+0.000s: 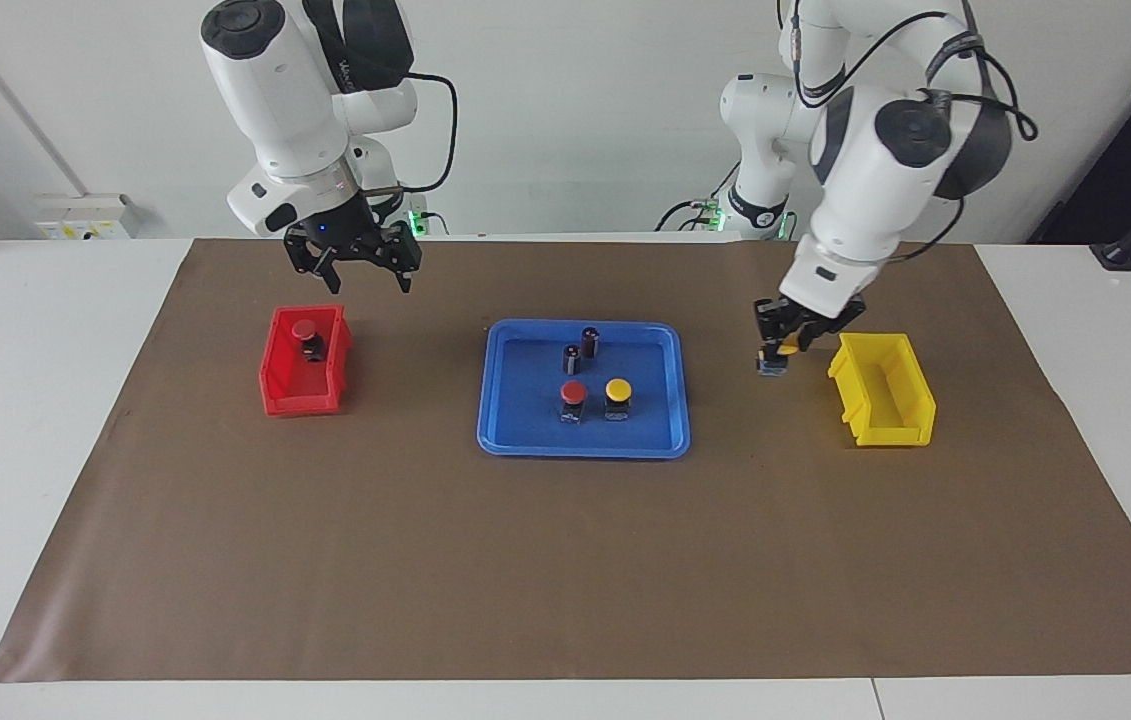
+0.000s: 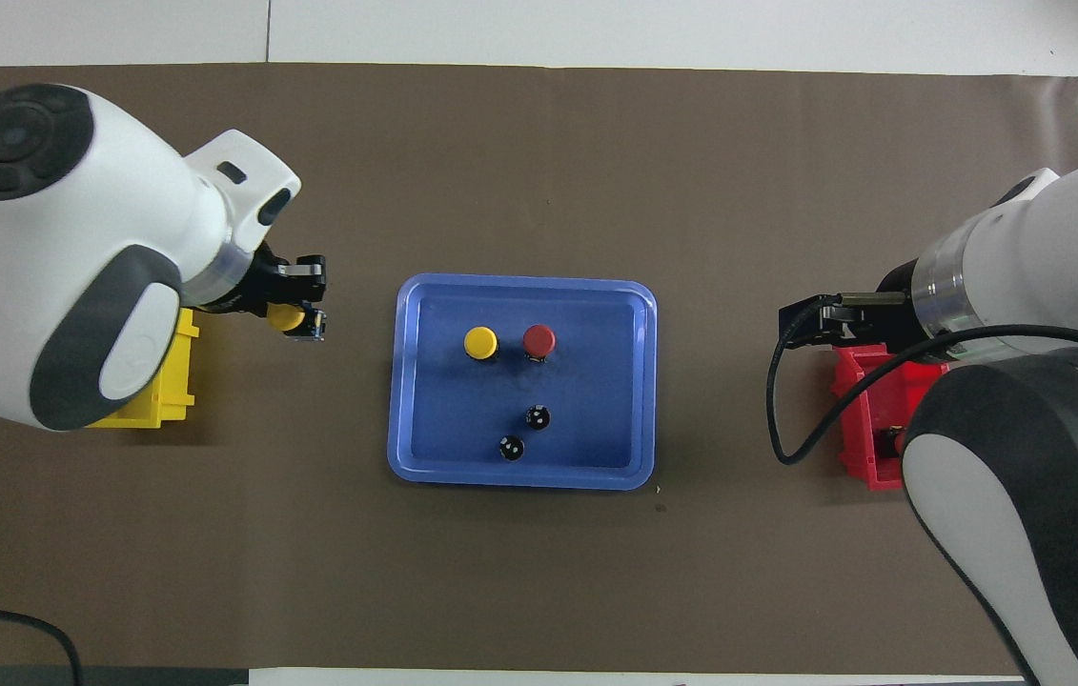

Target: Sort red and yellow buttons by color

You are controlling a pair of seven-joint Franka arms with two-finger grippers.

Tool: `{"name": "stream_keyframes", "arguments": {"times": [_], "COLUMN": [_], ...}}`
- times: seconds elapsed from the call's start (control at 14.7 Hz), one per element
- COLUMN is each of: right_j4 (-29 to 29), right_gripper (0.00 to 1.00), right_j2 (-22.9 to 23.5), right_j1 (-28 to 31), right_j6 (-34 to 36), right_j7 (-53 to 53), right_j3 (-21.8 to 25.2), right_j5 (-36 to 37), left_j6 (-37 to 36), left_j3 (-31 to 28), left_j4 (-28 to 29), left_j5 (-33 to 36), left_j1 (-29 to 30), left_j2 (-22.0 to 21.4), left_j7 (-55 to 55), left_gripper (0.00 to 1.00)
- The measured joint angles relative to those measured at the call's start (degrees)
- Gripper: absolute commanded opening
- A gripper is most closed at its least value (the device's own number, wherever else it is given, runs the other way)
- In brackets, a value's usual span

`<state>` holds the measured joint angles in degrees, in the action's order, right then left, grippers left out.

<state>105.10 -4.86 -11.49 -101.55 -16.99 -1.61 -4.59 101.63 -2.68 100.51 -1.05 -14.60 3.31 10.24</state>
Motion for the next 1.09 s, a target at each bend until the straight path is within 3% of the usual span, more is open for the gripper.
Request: {"name": "stream_keyframes", "arguments": {"times": [0.27,0.54,1.09], "right_j4": [-1.29,-3.21,-2.55], "right_gripper": [0.99,0.99,0.99], "right_j2": [5.83,13.9,16.84], "right_j1": [-8.12,-13.84,-16.36], "right_j6": [-6.93,-13.86,-20.21], "right_j7": [-11.23,-19.77,-24.02], "right_j3": [-0.09,-0.15,-0.07], "right_j5": [1.05,3.62,3.84], "left_j6": [0.74,7.35,13.08], "left_j3": [-0.28,-0.24,-0.26], "left_j4": [1.88,9.59,20.06], "left_j5": [-0.01,1.6,2.87], "left_j1": [10.41,11.95,14.32], "left_j2": [-0.06,-0.36,-3.46], "left_j7": [-10.06,-10.47,-11.1], "left_gripper": [0.01,0.01,0.01]}}
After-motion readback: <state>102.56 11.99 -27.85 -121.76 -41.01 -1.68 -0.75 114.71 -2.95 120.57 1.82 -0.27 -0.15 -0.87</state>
